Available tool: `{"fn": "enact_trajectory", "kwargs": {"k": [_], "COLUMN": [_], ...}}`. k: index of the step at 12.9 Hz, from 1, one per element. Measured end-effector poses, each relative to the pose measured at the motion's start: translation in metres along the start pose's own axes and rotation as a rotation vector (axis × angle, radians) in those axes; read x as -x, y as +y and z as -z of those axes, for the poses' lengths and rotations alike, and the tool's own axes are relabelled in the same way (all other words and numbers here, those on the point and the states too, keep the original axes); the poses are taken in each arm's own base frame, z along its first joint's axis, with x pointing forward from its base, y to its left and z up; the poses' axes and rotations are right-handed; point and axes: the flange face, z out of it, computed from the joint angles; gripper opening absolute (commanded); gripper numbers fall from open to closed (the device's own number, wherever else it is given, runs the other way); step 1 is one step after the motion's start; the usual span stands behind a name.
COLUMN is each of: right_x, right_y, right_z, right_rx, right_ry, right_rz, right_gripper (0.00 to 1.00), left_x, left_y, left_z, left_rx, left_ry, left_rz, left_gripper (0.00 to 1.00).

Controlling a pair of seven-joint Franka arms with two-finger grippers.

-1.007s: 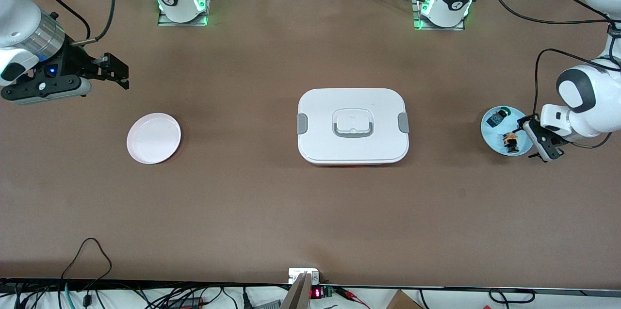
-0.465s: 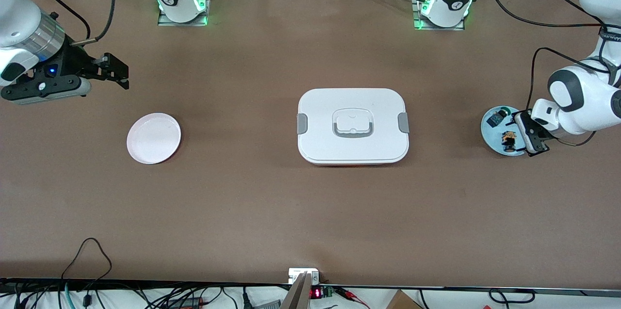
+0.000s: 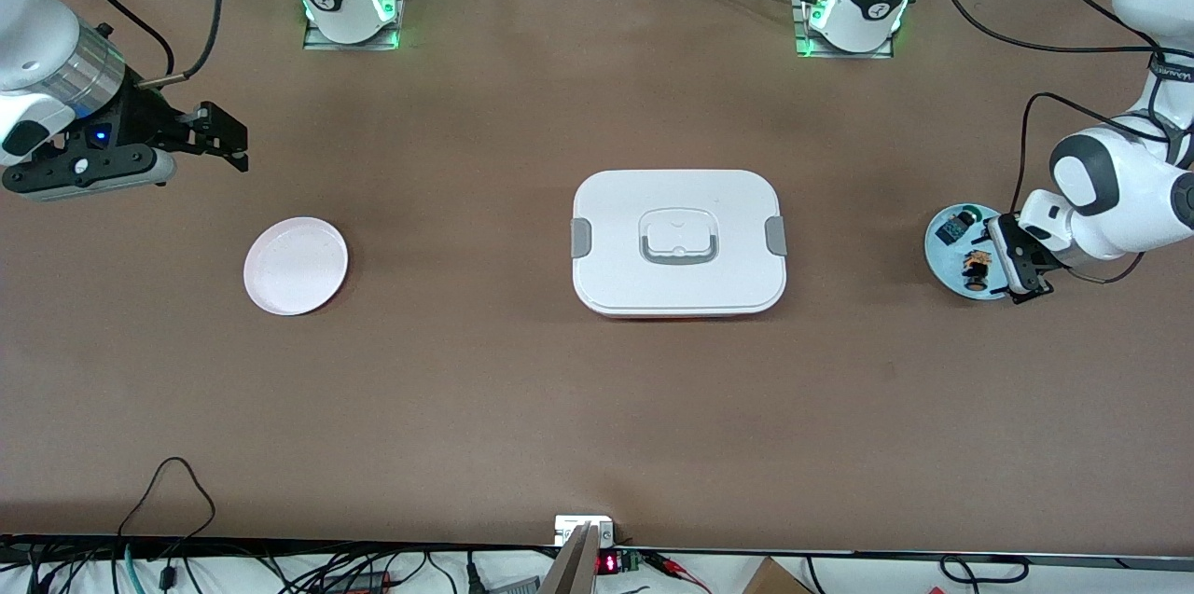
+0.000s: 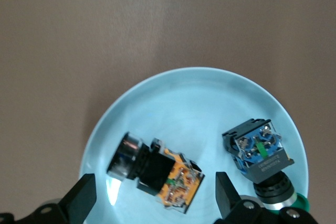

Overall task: Transfer orange switch to right arm and place
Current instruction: 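Close the left gripper on the orange switch's body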

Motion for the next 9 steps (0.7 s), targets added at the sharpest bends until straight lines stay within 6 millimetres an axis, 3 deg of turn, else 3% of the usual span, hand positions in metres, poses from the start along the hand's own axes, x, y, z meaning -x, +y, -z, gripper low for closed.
{"fn": "enact_trajectory", "kwargs": {"k": [9], "right_x": [-0.0002], "right_y": [-0.0008], "right_z": [0.0002], "right_rx": [0.0], "right_ry": [0.002], "right_rz": [0.002], "right_gripper": [1.0], "left_x": [-0.0101], "left_y": [-0.0048], "left_z": [0.0026], "left_rx": [-0.029], "left_ry": [-0.001], "left_rz": [-0.257], "left_gripper": [1.0]}}
